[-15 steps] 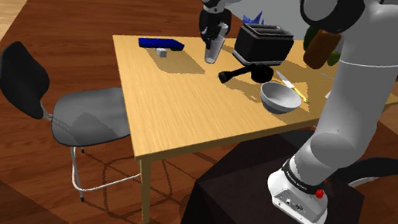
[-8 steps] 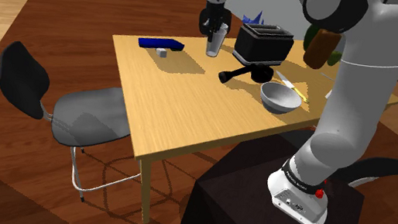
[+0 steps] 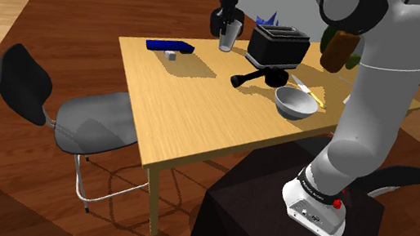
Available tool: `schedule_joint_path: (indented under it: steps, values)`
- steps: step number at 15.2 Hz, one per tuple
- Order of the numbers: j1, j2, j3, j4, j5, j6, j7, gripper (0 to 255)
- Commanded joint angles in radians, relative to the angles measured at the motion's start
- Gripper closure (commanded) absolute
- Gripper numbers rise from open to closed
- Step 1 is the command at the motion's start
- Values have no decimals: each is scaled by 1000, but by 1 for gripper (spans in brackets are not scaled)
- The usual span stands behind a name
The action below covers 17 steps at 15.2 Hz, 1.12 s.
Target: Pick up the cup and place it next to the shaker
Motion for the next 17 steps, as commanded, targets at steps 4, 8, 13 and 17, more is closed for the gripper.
schedule_joint_path:
  steps: [4, 8, 13, 17]
  values:
    - [0, 0, 0, 68, 1, -68, -7, 255]
    - [-2, 10, -1, 136, 3, -126, -14, 255]
    - [-16, -58, -11, 64, -4, -118, -40, 255]
    - [-45, -187, -35, -115, -21, -59, -89, 255]
